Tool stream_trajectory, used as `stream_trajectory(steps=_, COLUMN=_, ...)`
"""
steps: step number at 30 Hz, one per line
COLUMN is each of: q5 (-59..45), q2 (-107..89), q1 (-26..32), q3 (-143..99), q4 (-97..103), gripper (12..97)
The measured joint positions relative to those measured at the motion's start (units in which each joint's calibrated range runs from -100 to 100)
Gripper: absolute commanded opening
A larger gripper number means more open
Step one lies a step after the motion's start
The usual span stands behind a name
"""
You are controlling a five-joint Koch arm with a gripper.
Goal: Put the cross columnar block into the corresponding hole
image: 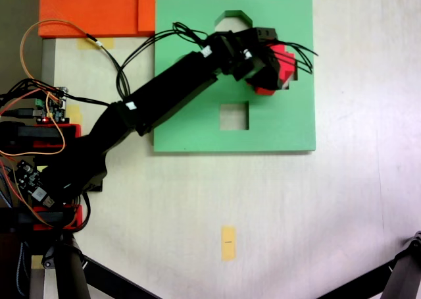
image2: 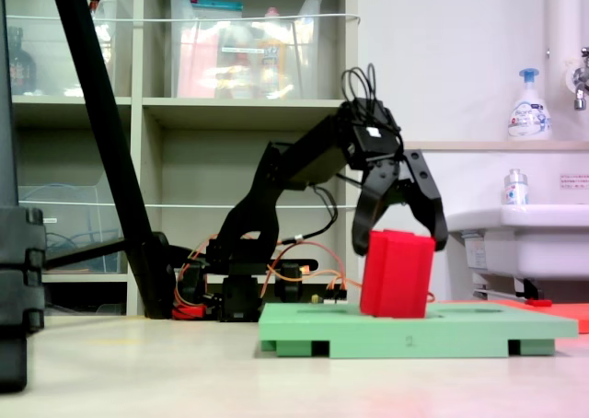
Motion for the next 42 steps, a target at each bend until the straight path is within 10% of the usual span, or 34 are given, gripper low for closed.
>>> stream_trajectory(steps=42, q5=-4.64, q2=-1.23, q1=-0.24, q3=-0.2, q4=6.07, gripper=46.9)
